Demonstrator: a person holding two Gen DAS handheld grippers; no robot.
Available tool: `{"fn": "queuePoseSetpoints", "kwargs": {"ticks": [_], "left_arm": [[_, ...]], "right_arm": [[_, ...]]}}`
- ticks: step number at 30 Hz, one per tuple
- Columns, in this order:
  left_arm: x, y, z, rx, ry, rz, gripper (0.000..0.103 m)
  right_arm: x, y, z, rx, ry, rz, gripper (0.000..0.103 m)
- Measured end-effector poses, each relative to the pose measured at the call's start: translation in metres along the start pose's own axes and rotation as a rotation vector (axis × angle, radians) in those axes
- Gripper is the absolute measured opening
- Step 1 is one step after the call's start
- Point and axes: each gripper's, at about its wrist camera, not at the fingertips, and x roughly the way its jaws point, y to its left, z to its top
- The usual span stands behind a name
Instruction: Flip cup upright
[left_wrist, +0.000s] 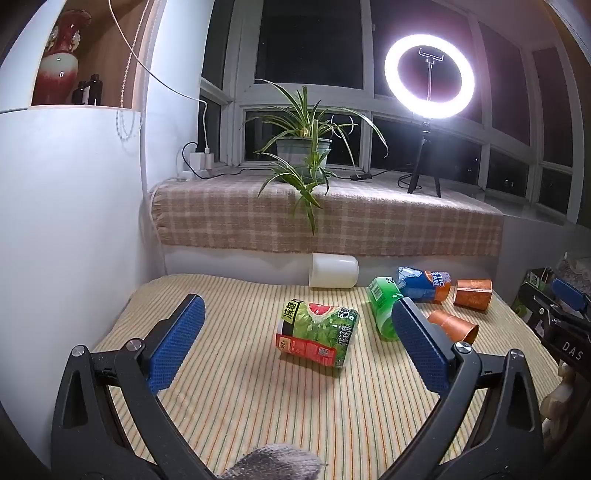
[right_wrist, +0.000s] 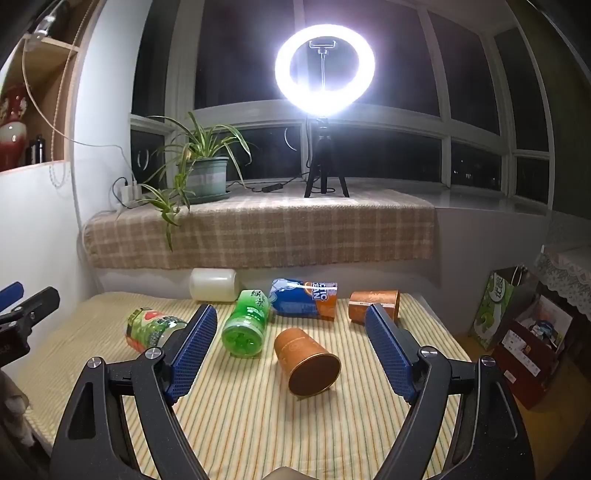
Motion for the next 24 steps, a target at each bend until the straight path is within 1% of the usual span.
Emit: {"fn": "queuePoseSetpoints", "kwargs": {"ticks": [24], "left_arm": [[0.0019, 0.0024, 0.0027, -0.001, 0.004, -0.001, 0.103]], "right_arm": [[0.0073, 0.0065, -0.0057, -0.007, 0.015, 0.009, 0.082]]}}
